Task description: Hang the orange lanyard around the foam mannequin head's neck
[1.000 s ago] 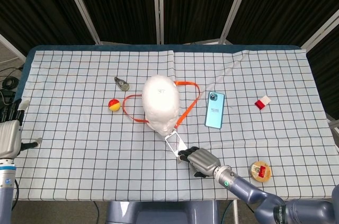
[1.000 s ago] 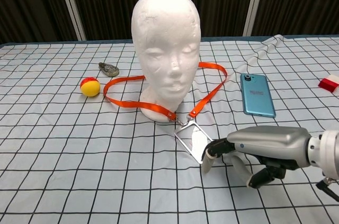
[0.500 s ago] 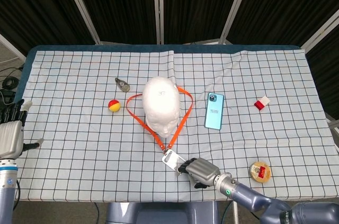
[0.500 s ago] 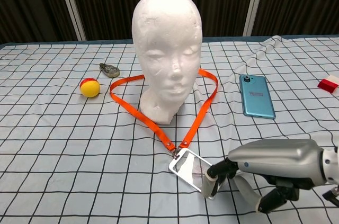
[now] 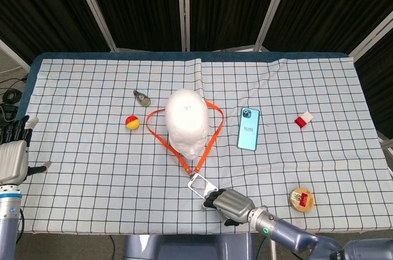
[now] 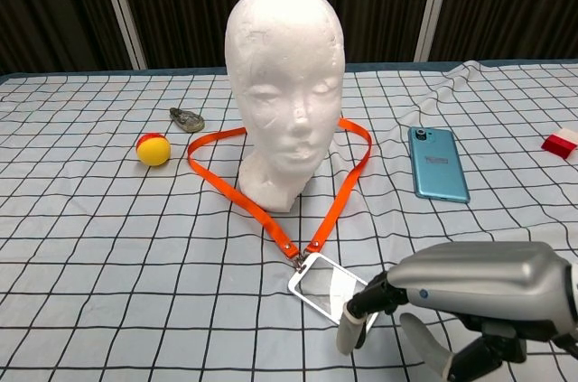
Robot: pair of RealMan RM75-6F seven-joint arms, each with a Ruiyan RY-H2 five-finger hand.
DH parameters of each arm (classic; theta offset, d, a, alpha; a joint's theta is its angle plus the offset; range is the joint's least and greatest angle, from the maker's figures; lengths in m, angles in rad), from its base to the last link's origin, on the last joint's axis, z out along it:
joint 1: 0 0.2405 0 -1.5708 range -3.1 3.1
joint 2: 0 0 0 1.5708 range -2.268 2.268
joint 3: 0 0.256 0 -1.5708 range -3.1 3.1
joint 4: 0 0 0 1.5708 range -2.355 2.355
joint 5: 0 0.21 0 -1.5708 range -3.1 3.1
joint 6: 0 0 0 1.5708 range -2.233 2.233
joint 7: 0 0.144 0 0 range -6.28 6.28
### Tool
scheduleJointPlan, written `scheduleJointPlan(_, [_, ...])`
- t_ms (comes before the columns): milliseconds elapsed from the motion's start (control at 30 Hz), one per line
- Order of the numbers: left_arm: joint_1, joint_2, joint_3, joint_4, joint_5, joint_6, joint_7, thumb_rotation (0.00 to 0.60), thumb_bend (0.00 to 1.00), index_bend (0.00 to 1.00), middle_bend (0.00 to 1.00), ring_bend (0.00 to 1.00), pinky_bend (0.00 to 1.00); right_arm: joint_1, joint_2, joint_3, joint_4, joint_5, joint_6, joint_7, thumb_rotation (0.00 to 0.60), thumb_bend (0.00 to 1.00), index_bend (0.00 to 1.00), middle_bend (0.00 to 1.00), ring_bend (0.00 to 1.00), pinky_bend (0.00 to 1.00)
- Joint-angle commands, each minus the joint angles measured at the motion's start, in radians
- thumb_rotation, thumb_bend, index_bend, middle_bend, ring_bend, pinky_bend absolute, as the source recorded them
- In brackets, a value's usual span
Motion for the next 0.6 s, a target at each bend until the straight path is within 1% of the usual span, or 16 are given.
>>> scheduleJointPlan(33, [0.001,0.001,-0.001,0.001,0.0,-0.002,-0.002,0.6,0.0,0.0,0.0,0.0,0.0,-0.014,0.038,-0.003,-0.024,-0.034,0.038,0.012,0.6,0.92,0.31,0.27,0.19,0.25])
scheduleJointPlan(100, [0.002,0.002,-0.001,0.0,0.001,-0.002,-0.004,0.6,0.0,0.0,0.0,0.0,0.0,-0.025,0.067,-0.008,-0.032,-0.064,0.069,0.014,0.6,0.92,0.31,0.27,0.19,0.25])
scheduleJointPlan(167, [0.005,0.005,0.0,-0.001,0.006,-0.001,-0.008,0.6,0.0,0.0,0.0,0.0,0.0,-0.049,0.118,-0.018,-0.036,-0.123,0.136,0.004,0.6,0.92,0.31,0.27,0.19,0.25])
scheduleJointPlan(300, [0.011,0.008,0.005,-0.002,0.021,0.002,-0.013,0.6,0.0,0.0,0.0,0.0,0.0,-0.114,0.21,-0.048,-0.021,-0.231,0.284,0.007,0.6,0.92,0.31,0.25,0.19,0.25])
scheduleJointPlan(400, [0.014,0.008,0.011,0.0,0.039,0.005,-0.017,0.6,0.0,0.0,0.0,0.0,0.0,-0.164,0.258,-0.058,0.006,-0.271,0.389,0.017,0.6,0.91,0.3,0.22,0.17,0.23])
scheduleJointPlan(433, [0.017,0.007,0.016,0.006,0.055,0.008,-0.021,0.6,0.0,0.0,0.0,0.0,0.0,-0.197,0.277,-0.062,0.028,-0.29,0.455,0.029,0.6,0.9,0.29,0.21,0.15,0.22])
scheduleJointPlan(467, [0.019,0.006,0.02,0.011,0.067,0.01,-0.024,0.6,0.0,0.0,0.0,0.0,0.0,-0.217,0.286,-0.063,0.047,-0.3,0.493,0.04,0.6,0.86,0.29,0.19,0.13,0.19])
scheduleJointPlan(500, [0.021,0.004,0.025,0.017,0.081,0.012,-0.028,0.6,0.0,0.0,0.0,0.0,0.0,-0.236,0.292,-0.063,0.067,-0.307,0.529,0.05,0.6,0.8,0.28,0.18,0.11,0.18])
scheduleJointPlan(533, [0.023,0.002,0.029,0.025,0.099,0.015,-0.033,0.6,0.0,0.0,0.0,0.0,0.0,-0.256,0.295,-0.06,0.089,-0.311,0.565,0.059,0.6,0.65,0.27,0.15,0.08,0.15])
scheduleJointPlan(567, [0.026,0.0,0.034,0.034,0.117,0.02,-0.04,0.6,0.0,0.0,0.0,0.0,0.0,-0.276,0.296,-0.056,0.113,-0.312,0.603,0.069,0.6,0.46,0.25,0.13,0.05,0.11])
scheduleJointPlan(600, [0.031,-0.004,0.041,0.046,0.139,0.026,-0.051,0.6,0.0,0.0,0.0,0.0,0.0,-0.302,0.294,-0.053,0.148,-0.315,0.648,0.084,0.6,0.34,0.24,0.11,0.04,0.08])
